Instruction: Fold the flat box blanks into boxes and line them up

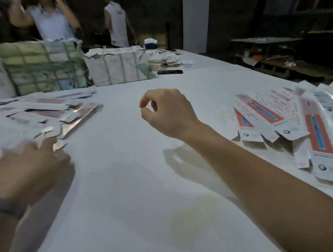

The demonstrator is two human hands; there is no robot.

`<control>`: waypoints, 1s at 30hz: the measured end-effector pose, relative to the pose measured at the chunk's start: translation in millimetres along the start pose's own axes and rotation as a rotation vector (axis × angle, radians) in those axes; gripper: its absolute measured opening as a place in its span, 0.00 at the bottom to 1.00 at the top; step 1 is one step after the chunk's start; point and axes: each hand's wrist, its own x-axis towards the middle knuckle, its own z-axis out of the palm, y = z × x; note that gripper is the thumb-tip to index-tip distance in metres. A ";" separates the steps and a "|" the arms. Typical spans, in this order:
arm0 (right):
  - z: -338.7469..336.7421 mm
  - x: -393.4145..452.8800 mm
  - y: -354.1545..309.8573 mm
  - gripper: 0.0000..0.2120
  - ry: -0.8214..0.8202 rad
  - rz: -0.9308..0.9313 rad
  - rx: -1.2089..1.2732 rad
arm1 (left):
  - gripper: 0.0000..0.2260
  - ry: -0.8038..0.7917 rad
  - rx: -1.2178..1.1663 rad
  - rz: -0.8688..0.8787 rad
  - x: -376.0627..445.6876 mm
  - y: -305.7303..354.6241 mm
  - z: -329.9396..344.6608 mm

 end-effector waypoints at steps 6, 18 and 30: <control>32.2 -14.4 -30.2 0.04 -0.093 -0.094 0.131 | 0.16 0.142 0.110 0.066 -32.8 20.3 -17.8; 47.0 -16.8 -31.0 0.04 -0.092 -0.096 0.157 | 0.13 0.190 0.149 0.101 -30.6 21.5 -15.8; 48.7 -18.1 -27.6 0.05 -0.070 -0.086 0.196 | 0.13 0.169 0.139 0.119 -49.1 35.1 -26.3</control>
